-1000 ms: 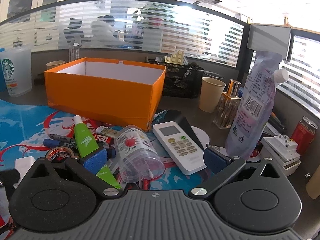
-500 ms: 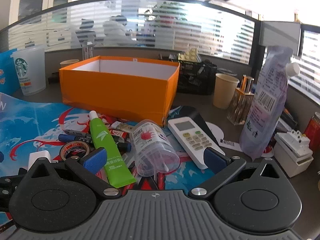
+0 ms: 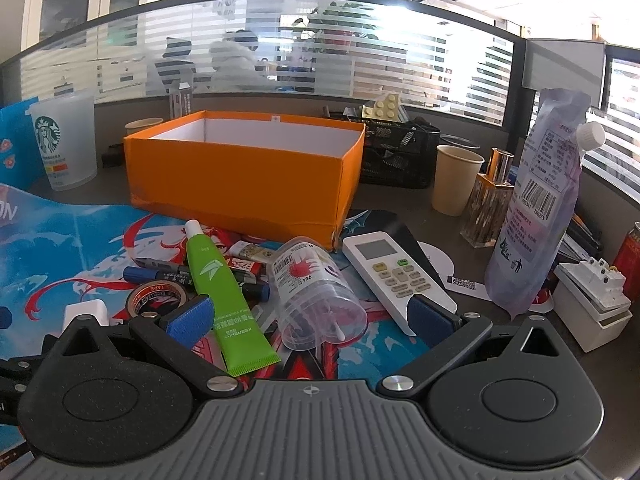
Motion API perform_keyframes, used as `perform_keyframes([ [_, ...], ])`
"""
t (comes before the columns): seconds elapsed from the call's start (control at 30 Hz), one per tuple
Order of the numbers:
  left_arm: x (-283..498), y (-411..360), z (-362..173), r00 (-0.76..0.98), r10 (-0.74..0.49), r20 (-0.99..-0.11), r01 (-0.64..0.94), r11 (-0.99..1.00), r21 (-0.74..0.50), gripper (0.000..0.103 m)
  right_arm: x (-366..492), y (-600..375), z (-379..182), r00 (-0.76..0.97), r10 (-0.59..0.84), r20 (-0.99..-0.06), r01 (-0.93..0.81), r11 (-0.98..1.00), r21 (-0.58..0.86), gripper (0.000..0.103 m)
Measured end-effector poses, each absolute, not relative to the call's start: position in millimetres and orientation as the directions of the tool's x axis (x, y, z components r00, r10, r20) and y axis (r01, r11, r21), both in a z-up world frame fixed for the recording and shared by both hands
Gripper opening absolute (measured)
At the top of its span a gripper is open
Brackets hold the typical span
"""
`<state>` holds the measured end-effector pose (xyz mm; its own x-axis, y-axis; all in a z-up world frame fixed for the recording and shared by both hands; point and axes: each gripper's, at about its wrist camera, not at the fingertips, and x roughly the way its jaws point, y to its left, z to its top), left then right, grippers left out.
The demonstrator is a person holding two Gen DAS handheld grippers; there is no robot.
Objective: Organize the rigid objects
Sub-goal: 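Move the left tool toward the white charger while the right tool approaches a black pen, then close the left tool on the white charger while the right tool grasps the black pen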
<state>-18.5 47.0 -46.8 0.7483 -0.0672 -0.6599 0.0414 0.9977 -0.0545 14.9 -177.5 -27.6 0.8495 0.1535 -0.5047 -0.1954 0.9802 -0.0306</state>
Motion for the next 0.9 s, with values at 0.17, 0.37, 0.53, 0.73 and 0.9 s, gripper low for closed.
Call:
perform_keyframes([
  [0.17, -17.2, 47.5, -47.6, 0.741, -0.067, -0.668, 0.033, 0.997, -0.064, 0.103, 14.5, -178.1, -28.1, 0.847, 0.156, -0.509, -0.196, 0.98, -0.024, 0.103],
  [0.37, -17.0, 45.7, -48.4, 0.741, -0.069, -0.668, 0.036, 0.997, -0.063, 0.103, 14.4, -178.3, -29.2, 0.843, 0.166, -0.512, -0.201, 0.98, -0.014, 0.103],
  [0.53, -14.7, 42.8, -48.7, 0.737, -0.076, -0.671, 0.043, 0.997, -0.066, 0.103, 15.2, -179.7, -29.7, 0.84, 0.171, -0.515, -0.204, 0.979, -0.007, 0.103],
  [0.73, -8.9, 40.3, -51.8, 0.732, -0.077, -0.677, 0.031, 0.996, -0.079, 0.103, 14.4, -180.5, -30.1, 0.83, 0.195, -0.523, -0.225, 0.974, 0.007, 0.103],
  [0.9, -4.7, 35.6, -56.9, 0.732, -0.06, -0.679, 0.027, 0.998, -0.059, 0.103, 6.0, -187.4, -36.7, 0.796, 0.265, -0.544, -0.292, 0.956, 0.039, 0.103],
])
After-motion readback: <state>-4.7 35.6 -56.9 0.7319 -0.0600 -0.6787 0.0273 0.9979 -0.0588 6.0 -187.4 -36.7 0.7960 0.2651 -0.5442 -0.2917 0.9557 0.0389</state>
